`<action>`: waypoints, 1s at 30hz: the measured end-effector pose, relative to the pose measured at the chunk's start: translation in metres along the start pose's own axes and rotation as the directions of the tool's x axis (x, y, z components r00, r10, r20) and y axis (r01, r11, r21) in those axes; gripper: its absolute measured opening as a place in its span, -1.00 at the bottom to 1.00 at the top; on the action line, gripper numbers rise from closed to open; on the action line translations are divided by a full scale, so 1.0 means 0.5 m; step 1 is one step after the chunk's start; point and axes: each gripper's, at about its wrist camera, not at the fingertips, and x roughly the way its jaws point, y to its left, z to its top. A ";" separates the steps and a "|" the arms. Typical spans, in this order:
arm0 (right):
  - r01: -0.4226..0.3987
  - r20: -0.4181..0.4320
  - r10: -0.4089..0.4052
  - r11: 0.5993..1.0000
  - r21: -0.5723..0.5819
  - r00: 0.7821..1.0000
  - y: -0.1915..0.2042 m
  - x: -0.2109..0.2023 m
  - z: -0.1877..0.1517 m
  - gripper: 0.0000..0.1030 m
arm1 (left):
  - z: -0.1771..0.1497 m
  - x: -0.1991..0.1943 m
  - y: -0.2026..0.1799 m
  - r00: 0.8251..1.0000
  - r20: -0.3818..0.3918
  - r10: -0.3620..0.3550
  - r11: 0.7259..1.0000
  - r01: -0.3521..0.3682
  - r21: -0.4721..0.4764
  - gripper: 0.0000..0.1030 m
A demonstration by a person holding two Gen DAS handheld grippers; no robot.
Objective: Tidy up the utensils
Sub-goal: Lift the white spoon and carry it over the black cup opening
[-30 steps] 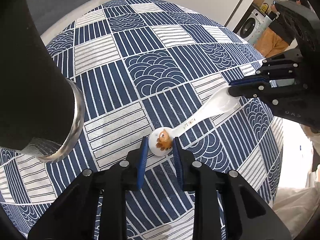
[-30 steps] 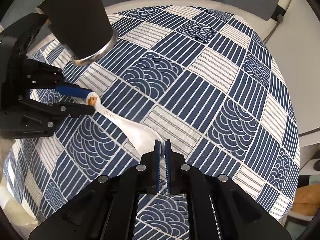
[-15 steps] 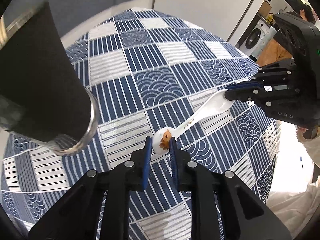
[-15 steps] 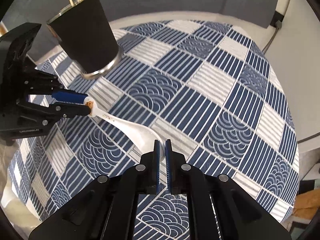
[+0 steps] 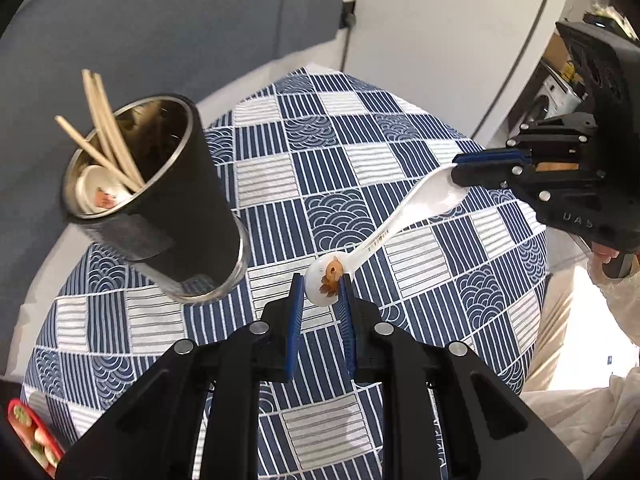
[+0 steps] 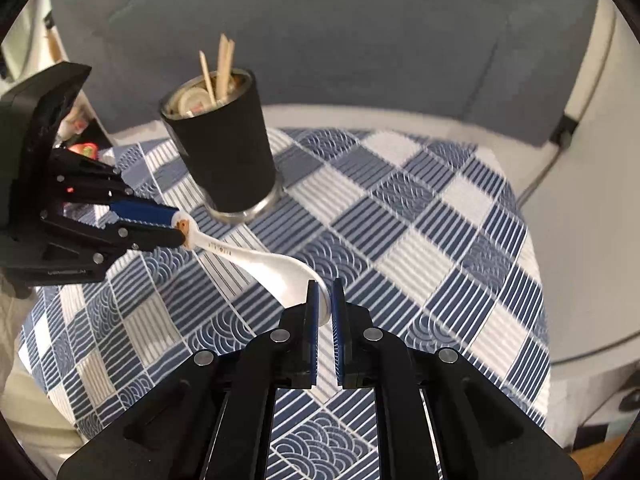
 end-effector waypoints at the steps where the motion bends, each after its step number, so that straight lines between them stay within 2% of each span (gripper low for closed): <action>1: 0.003 0.016 -0.003 1.000 -0.019 1.000 0.001 -0.012 0.008 -0.88 | 0.000 -0.006 -0.003 1.000 0.005 0.006 1.000 -0.006 -0.007 -0.65; 9: -0.005 0.105 0.018 0.993 -0.116 0.994 -0.009 -0.075 0.045 -0.86 | 0.004 -0.050 -0.024 0.996 0.070 0.054 0.993 -0.046 -0.105 -0.65; 18: 0.001 0.193 0.042 0.976 -0.217 0.980 0.004 -0.127 0.085 -0.86 | 0.008 -0.089 -0.028 0.984 0.149 0.097 0.974 -0.063 -0.216 -0.64; 19: 0.000 0.200 0.046 0.975 -0.224 0.979 0.005 -0.131 0.091 -0.87 | 0.008 -0.094 -0.027 0.982 0.155 0.108 0.972 -0.071 -0.226 -0.68; 20: -0.003 0.208 0.052 0.973 -0.230 0.977 0.008 -0.135 0.099 -0.90 | 0.008 -0.097 -0.025 0.980 0.159 0.121 0.969 -0.082 -0.232 -0.90; 21: -0.010 0.214 0.063 0.971 -0.238 0.975 0.010 -0.139 0.106 -0.93 | 0.008 -0.101 -0.022 0.979 0.164 0.122 0.968 -0.080 -0.238 -0.94; 25: -0.016 0.233 0.085 0.959 -0.284 0.969 0.033 -0.138 0.140 -0.91 | 0.016 -0.120 -0.007 0.970 0.206 0.131 0.959 -0.072 -0.273 -0.94; 30: -0.060 0.224 0.138 0.945 -0.322 0.965 0.051 -0.115 0.173 -0.92 | 0.024 -0.120 0.012 0.961 0.222 0.164 0.954 -0.097 -0.282 -0.94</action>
